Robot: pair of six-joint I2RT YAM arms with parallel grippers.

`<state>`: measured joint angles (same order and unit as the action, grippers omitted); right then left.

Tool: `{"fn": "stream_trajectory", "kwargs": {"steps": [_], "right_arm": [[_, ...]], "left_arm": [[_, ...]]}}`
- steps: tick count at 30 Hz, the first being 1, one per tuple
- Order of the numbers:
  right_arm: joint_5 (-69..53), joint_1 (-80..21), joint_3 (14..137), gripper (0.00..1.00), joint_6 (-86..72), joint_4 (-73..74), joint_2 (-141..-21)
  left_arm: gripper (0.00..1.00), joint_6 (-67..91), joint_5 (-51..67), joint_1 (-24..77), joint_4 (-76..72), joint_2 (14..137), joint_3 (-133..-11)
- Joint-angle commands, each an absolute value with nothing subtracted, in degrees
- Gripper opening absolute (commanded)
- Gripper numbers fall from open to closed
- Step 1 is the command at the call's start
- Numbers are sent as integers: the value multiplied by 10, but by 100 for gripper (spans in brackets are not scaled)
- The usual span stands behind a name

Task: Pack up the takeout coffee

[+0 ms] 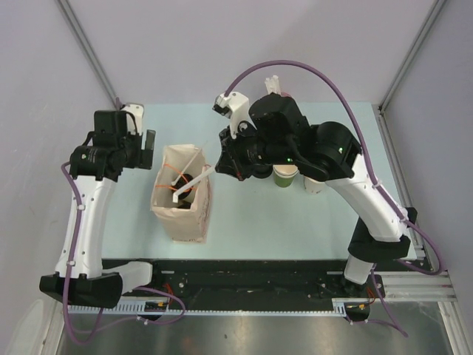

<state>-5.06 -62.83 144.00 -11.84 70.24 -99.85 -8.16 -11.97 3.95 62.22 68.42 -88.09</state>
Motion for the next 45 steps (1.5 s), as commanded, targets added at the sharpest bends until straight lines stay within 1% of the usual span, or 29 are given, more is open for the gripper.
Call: {"fn": "stream_trajectory", "kwargs": {"steps": [1,3,6,7,10,15,21,23,24,25,26,29,30,31,34,37,39,40,42,44,45], "right_arm": [[2,-635,1497,0,-93,729,-1022],[18,-634,1517,0,-81,722,-1044],[6,-636,1512,0,-49,705,-1060],[-21,-635,1510,0,-47,704,-1065],[-51,-639,1512,0,-35,717,-1090],[-80,-648,1510,0,-19,716,-1110],[-67,-657,1509,0,-18,695,-1125],[-56,-659,1511,33,-16,694,-1129],[-49,-658,1512,46,-18,690,-1129],[-50,-655,1509,67,-23,673,-1120],[-52,-652,1505,76,-25,662,-1114],[-53,-640,1484,90,-44,612,-1086],[-53,-635,1483,96,-53,600,-1080],[-54,-620,1477,100,-64,574,-1075],[-47,-595,1444,100,-115,513,-1036],[-45,-544,1401,100,-178,465,-989],[-11,-493,1334,100,-230,452,-940],[0,-477,1306,100,-240,453,-924],[73,-422,1246,100,-273,472,-877],[98,-382,1207,100,-276,508,-847],[125,-347,1161,100,-264,520,-820]], "left_arm": [[87,-103,-125,34,616,664,-866],[87,-104,-123,33,616,664,-864],[87,-104,-120,33,616,667,-862],[87,-103,-120,33,615,668,-862],[87,-103,-120,33,615,672,-863],[87,-103,-113,33,615,671,-864],[87,-102,-113,33,615,671,-858],[87,-103,-114,33,615,671,-860],[87,-103,-114,33,616,671,-860],[87,-104,-114,33,616,671,-860],[87,-104,-114,33,616,671,-861],[87,-104,-113,33,615,672,-861],[87,-104,-113,33,616,673,-861],[87,-104,-113,33,616,672,-861],[87,-105,-118,33,617,672,-861],[87,-105,-120,33,617,673,-859],[88,-104,-123,32,616,675,-859],[88,-102,-129,31,617,677,-859],[88,-98,-133,26,617,678,-858],[89,-86,-127,19,616,679,-853],[90,-81,-120,15,616,679,-851]]}}
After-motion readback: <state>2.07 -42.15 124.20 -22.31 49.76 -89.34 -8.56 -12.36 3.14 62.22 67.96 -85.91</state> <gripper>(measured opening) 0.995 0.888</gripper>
